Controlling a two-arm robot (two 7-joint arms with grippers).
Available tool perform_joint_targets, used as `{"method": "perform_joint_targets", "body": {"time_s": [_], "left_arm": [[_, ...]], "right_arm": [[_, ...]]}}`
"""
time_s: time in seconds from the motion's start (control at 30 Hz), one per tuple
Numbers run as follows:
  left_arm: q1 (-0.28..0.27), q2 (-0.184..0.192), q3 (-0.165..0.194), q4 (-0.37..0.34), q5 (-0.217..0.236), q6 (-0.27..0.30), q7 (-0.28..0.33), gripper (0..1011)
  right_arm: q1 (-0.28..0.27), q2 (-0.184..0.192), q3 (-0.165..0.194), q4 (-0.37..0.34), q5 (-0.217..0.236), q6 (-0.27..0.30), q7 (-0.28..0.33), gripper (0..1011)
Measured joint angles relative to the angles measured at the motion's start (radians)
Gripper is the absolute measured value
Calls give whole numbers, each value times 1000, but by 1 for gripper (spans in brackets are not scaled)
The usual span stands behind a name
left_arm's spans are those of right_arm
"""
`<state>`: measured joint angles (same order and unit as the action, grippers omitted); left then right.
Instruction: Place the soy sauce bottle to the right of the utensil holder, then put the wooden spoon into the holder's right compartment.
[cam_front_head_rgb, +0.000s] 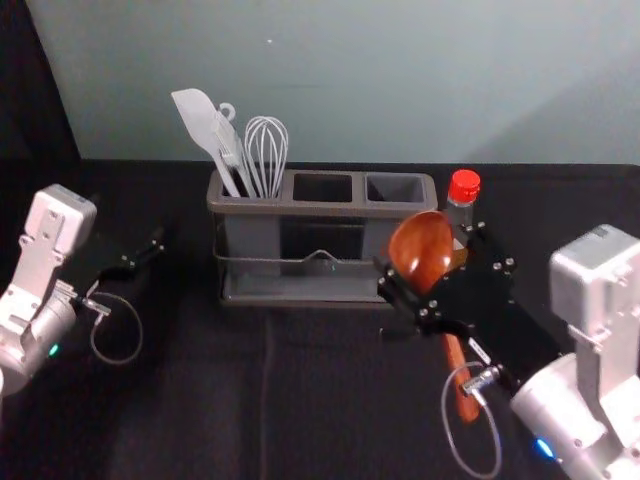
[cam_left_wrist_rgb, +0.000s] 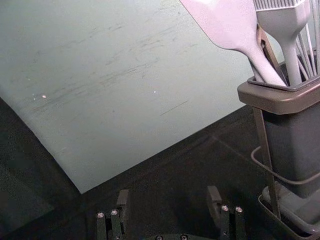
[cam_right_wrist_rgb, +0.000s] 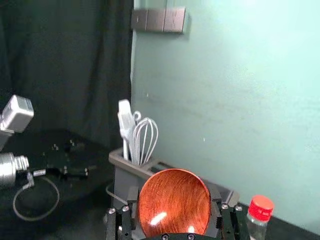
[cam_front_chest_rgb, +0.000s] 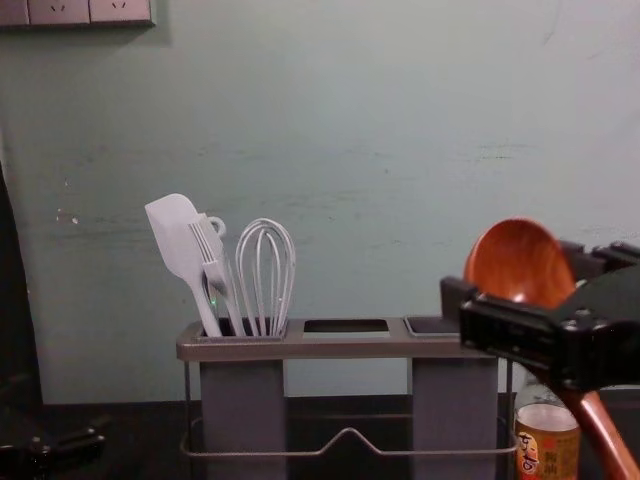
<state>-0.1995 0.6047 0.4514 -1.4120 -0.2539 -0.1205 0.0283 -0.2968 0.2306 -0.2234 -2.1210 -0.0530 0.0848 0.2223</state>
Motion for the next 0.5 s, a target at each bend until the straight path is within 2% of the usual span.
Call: {"method": "perform_joint_targets", "body": {"time_s": [0.03,0.13,0.5], "left_arm": [[0,0,0,0,0,0,0,1000],[0,0,0,0,0,0,0,1000],[0,0,0,0,0,0,0,1000]], "right_arm": [[-6,4,6,7,13,-34,0,837],[-12,10,11,17,32,-72,1,837],[-8,7,8,15,25,-54,4,838]]}}
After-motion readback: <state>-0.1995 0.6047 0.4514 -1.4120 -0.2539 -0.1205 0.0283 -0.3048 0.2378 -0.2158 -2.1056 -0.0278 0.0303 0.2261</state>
